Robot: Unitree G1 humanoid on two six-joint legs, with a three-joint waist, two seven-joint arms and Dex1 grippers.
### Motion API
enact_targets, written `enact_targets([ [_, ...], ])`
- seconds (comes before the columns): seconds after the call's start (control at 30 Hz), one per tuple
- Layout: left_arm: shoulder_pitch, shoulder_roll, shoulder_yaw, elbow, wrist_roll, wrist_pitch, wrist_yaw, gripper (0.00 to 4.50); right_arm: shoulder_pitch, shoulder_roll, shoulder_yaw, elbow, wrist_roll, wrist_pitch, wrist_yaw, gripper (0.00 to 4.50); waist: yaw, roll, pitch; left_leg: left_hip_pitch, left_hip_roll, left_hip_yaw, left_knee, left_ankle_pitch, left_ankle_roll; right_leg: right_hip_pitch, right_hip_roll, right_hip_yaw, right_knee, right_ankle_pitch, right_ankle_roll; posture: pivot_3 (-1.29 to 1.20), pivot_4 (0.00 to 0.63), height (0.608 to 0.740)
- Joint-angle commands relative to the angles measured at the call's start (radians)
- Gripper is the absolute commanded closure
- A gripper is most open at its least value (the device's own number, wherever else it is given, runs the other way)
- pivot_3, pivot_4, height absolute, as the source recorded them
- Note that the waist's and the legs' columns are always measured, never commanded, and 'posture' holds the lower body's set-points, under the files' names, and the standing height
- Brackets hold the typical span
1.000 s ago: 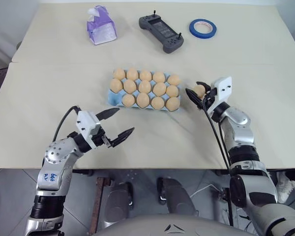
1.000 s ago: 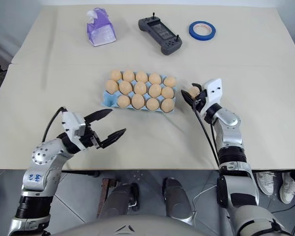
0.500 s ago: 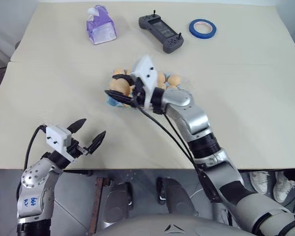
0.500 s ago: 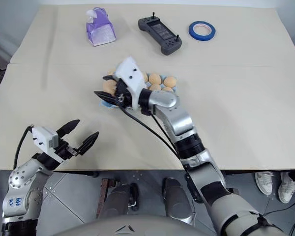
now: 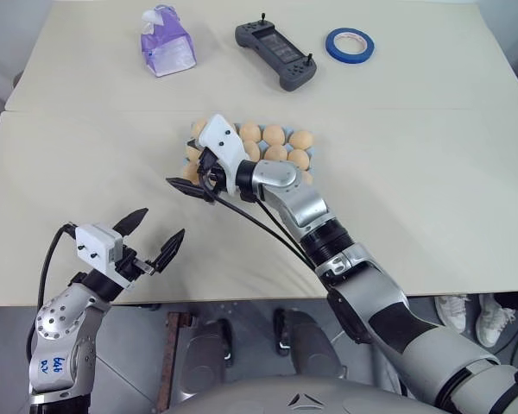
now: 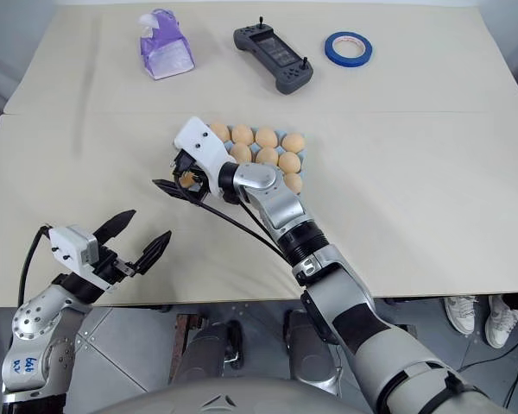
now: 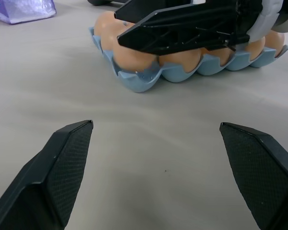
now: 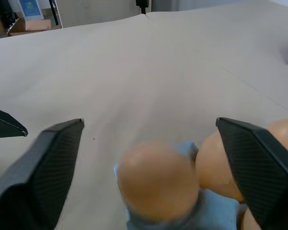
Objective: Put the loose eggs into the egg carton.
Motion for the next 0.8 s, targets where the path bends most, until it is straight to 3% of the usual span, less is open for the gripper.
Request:
enact_targets([
  [0.03,0.006,0.003,0.003,-0.048,-0.023,-0.002,-0.004,0.0,0.006,0.003,-0.019,-0.135,0.028,-0.027,0.039,0.05,-0.002,0.0,0.0,0.0,0.0,0.0,0.0,0.0,0.0,0.0,0.0,0.0,0.0,0.0,0.0,0.0,0.15,0.74],
  [0.23,-0.004,0.033,0.005,-0.043,-0.025,0.014,-0.021,0.0,0.196,-0.18,-0.059,-0.472,0.125,0.06,0.176,0.05,0.009,0.0,0.0,0.0,0.0,-0.002,0.0,-0.001,0.0,0.001,0.0,-0.003,-0.001,0.0,0.0,0.0,0.15,0.74],
  [0.4,-0.006,0.098,0.029,-0.039,-0.017,0.034,-0.049,0.0,0.427,-0.441,-0.15,-0.652,0.21,0.054,0.331,0.05,0.029,0.0,0.0,-0.001,-0.001,-0.003,0.0,-0.001,0.002,0.003,-0.001,-0.004,-0.005,0.0,0.001,0.0,0.15,0.74],
  [0.6,-0.003,0.146,0.048,-0.033,0.0,0.034,-0.049,0.0,0.601,-0.584,-0.304,-0.604,0.243,-0.054,0.353,0.05,0.024,0.0,0.0,0.002,0.001,-0.001,0.0,-0.001,0.001,0.004,0.0,-0.003,-0.005,0.0,0.0,0.0,0.15,0.74],
  [0.8,-0.018,0.159,0.041,-0.028,0.037,0.045,-0.017,0.0,0.666,-0.624,-0.378,-0.5,0.226,-0.156,0.323,0.05,0.03,0.0,0.0,0.003,0.0,0.0,0.002,0.0,0.002,0.005,0.0,-0.001,-0.003,0.001,0.001,0.0,0.15,0.74],
])
